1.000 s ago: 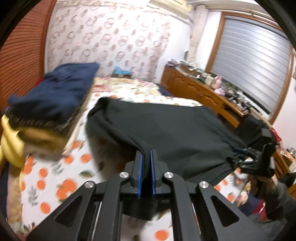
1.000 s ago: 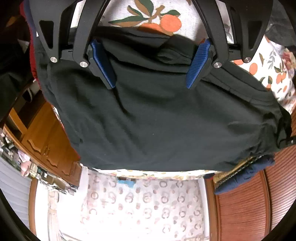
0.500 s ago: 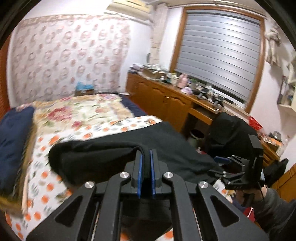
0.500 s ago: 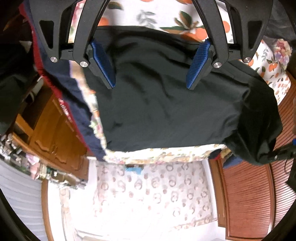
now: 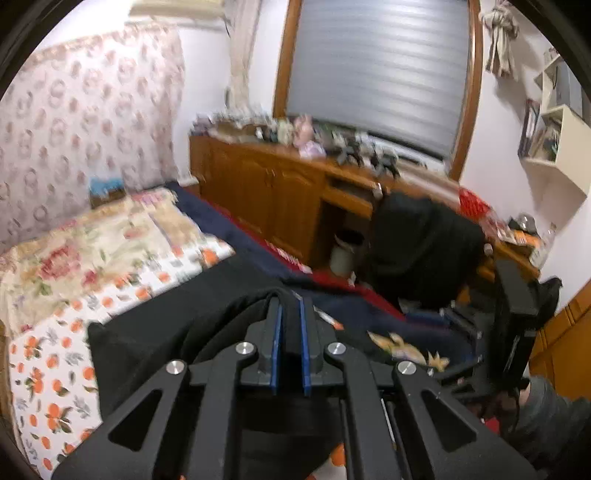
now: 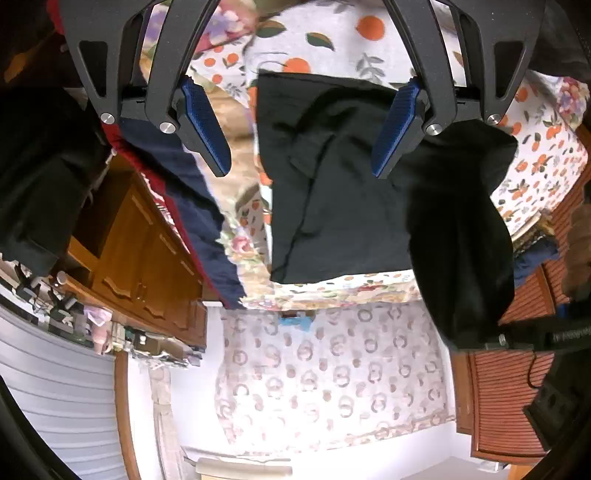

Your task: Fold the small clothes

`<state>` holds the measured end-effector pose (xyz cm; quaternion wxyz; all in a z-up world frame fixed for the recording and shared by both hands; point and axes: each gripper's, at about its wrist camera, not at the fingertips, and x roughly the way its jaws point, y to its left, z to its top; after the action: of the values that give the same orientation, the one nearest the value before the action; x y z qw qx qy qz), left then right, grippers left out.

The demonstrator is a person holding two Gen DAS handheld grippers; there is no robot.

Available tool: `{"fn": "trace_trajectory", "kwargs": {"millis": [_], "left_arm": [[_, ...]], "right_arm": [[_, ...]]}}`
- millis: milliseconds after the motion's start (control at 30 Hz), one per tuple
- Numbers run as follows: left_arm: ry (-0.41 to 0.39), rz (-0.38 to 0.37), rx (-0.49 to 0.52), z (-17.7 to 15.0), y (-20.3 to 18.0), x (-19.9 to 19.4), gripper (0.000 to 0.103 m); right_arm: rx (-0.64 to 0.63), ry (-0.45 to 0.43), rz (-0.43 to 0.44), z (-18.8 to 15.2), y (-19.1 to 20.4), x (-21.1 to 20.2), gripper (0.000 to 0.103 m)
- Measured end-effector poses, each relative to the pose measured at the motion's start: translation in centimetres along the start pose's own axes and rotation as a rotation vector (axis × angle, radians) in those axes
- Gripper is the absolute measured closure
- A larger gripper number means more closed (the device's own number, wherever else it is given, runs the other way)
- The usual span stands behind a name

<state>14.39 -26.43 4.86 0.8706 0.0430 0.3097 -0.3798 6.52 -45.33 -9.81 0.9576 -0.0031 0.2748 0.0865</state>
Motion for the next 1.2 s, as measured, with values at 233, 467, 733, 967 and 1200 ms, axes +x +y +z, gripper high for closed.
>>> {"fn": "trace_trajectory", "kwargs": {"millis": [233, 467, 733, 967, 1200], "left_arm": [[0.029, 0.066, 0.044, -1.3, -0.7, 0.3, 0.064], [0.008, 0.145, -0.012, -3.5, 3.2, -2.8, 0.061], [0.019, 0.273, -0.129, -8.9, 8.8, -6.6, 0.061], [0.018, 0.342, -0.235, -12.9, 12.3, -9.4, 0.061], [0.002, 0.385, -0.292, -14.9, 14.2, -11.3, 0.061]], "right_arm": [[0.005, 0.015, -0.004, -0.3, -0.7, 0.5, 0.023], [-0.014, 0.005, 0.018, 0.9, 0.0, 0.9, 0.023], [-0.066, -0.002, 0.107, 3.7, 3.3, 3.0, 0.023], [-0.163, 0.014, 0.222, 7.0, 9.3, 6.3, 0.023], [-0.289, 0.065, 0.315, 8.7, 15.8, 9.8, 0.023]]}}
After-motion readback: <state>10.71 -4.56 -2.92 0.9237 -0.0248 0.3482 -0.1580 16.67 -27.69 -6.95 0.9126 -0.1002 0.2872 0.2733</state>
